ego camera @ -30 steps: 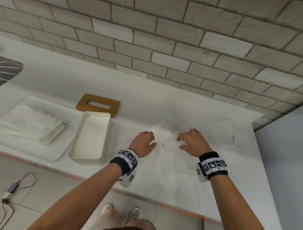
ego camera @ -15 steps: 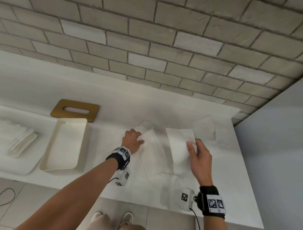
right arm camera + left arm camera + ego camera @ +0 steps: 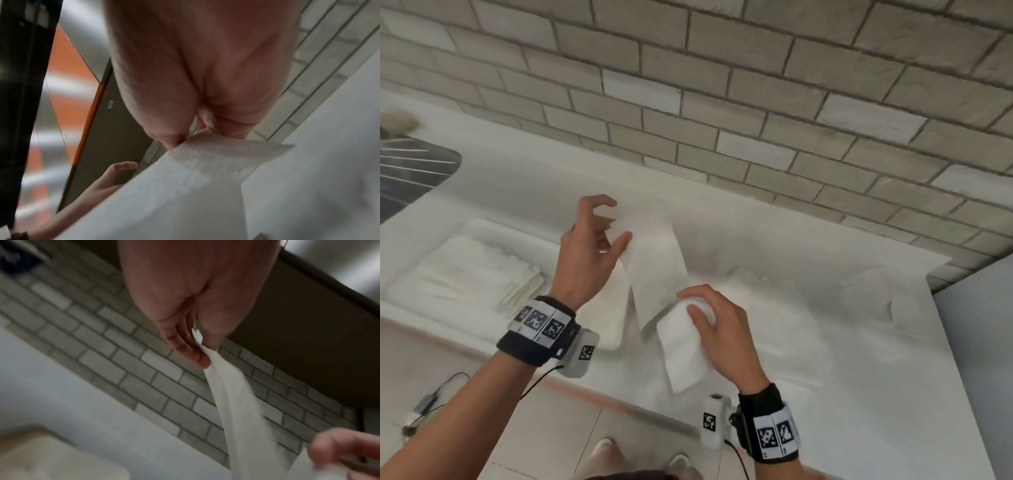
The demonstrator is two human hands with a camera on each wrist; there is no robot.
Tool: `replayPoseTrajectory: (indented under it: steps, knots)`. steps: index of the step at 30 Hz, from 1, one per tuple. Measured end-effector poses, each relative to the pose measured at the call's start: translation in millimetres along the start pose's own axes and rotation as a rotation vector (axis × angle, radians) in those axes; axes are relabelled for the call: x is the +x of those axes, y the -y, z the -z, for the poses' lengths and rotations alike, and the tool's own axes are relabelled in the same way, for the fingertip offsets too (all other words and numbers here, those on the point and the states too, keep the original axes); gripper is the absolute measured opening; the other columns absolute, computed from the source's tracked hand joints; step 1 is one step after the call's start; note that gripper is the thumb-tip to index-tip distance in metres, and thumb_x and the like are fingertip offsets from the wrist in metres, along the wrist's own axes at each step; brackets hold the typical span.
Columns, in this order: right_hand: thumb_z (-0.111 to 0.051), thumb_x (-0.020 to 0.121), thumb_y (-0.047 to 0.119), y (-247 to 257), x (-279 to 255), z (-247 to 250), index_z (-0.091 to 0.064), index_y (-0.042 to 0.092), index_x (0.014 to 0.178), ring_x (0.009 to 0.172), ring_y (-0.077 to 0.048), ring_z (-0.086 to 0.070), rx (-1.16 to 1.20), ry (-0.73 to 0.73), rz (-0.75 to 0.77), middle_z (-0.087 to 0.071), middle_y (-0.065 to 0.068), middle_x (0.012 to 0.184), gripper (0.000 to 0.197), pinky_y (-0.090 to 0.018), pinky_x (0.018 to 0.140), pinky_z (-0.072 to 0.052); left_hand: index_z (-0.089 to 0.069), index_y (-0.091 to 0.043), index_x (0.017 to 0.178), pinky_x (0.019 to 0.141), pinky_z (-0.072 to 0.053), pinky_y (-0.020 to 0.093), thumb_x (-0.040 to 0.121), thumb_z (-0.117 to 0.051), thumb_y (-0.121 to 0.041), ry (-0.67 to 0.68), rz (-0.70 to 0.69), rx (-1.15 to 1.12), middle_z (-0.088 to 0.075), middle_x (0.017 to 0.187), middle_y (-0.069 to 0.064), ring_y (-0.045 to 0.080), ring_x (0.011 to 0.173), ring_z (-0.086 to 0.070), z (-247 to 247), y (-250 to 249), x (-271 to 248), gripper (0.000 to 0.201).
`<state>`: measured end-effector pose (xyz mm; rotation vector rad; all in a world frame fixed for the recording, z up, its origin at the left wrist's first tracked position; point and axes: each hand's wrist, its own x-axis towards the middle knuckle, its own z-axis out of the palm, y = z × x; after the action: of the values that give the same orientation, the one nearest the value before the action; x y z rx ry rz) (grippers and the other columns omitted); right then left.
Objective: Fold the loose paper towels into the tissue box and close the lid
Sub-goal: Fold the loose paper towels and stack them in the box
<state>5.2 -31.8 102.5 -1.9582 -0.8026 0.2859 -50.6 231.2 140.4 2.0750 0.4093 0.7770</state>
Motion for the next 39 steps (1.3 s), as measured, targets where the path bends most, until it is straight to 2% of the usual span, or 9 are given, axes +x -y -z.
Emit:
replayPoseTrajectory:
  steps: [4,7,9,13,17,23,27,33,39]
  knots:
    - [-0.062,0.108,0.017,41,37,-60,-0.071,0.031,0.128,0.12,-0.003,-0.065,0.126,-0.072,0.029,-0.07,0.022,0.128,0.025,-0.018,0.1,-0.048,-0.052,-0.032,0.129,0.083,-0.06,0.042,0.098,-0.073,-0.014,-0.017,-0.057,0.193,-0.069,0.088,0.008,0.023,0.084,-0.072,86,18,14,0.041]
    - [-0.068,0.105,0.02,53,58,-99,-0.065,0.036,0.136,0.126,-0.003,-0.062,0.201,-0.066,-0.028,-0.066,0.025,0.137,0.036,-0.021,0.105,-0.049,-0.069,-0.025,0.118,0.078,-0.053,0.022,0.1,-0.07,-0.009,-0.04,-0.125,0.282,-0.06,0.069,-0.007,0.011,0.073,-0.065,133,37,20,0.024]
    - [-0.075,0.1,0.021,47,71,-124,-0.059,0.036,0.142,0.126,-0.004,-0.062,0.154,-0.006,-0.088,-0.063,0.023,0.141,0.047,-0.026,0.107,-0.05,-0.076,-0.024,0.113,0.074,-0.049,0.013,0.1,-0.069,-0.008,-0.032,-0.135,0.286,-0.066,0.074,-0.017,0.008,0.069,-0.062,153,54,22,0.022]
    - [-0.08,0.095,0.014,28,89,-170,-0.042,0.022,0.158,0.14,-0.02,-0.052,-0.079,0.154,-0.264,-0.052,-0.002,0.155,0.074,-0.032,0.119,-0.042,-0.077,-0.028,0.118,0.076,-0.051,0.014,0.099,-0.073,-0.013,0.016,-0.12,0.295,-0.074,0.085,-0.006,0.015,0.074,-0.065,178,78,21,0.024]
    - [-0.075,0.096,0.003,23,91,-193,-0.027,0.018,0.165,0.15,-0.028,-0.04,-0.215,0.289,-0.394,-0.039,-0.007,0.161,0.085,-0.034,0.12,-0.038,-0.079,-0.027,0.111,0.078,-0.055,0.02,0.096,-0.078,-0.017,0.063,-0.123,0.234,-0.075,0.095,-0.018,0.011,0.075,-0.068,188,82,19,0.018]
    - [-0.076,0.099,0.015,47,80,-181,-0.039,0.029,0.158,0.144,-0.021,-0.046,-0.395,0.113,-0.23,-0.025,0.003,0.168,0.071,-0.039,0.118,-0.045,-0.079,-0.028,0.099,0.076,-0.058,0.031,0.094,-0.08,-0.024,0.145,-0.137,0.153,-0.071,0.086,-0.022,0.012,0.074,-0.066,187,82,16,0.006]
    - [-0.079,0.098,0.037,103,76,-157,-0.064,0.039,0.132,0.137,-0.006,-0.054,0.024,-0.22,0.078,-0.05,0.019,0.147,0.037,-0.029,0.108,-0.05,-0.077,-0.031,0.098,0.077,-0.06,0.041,0.095,-0.079,-0.027,0.241,-0.149,0.065,-0.077,0.095,-0.01,0.021,0.079,-0.071,180,78,15,0.006]
    - [-0.086,0.091,0.035,118,92,-153,-0.075,0.032,0.103,0.134,-0.007,-0.057,0.106,-0.164,0.066,-0.058,0.016,0.14,0.017,-0.033,0.105,-0.052,-0.078,-0.03,0.096,0.076,-0.058,0.04,0.091,-0.081,-0.032,0.313,-0.174,-0.039,-0.076,0.09,-0.003,0.024,0.074,-0.066,162,62,15,0.006]
    - [-0.083,0.096,0.027,117,98,-128,-0.071,0.016,0.096,0.091,-0.027,-0.073,0.271,-0.085,-0.004,-0.075,-0.001,0.096,0.016,-0.044,0.082,-0.059,-0.079,-0.026,0.094,0.081,-0.059,0.034,0.09,-0.083,-0.031,0.377,-0.163,-0.09,-0.076,0.088,-0.005,0.02,0.081,-0.069,159,56,19,0.008]
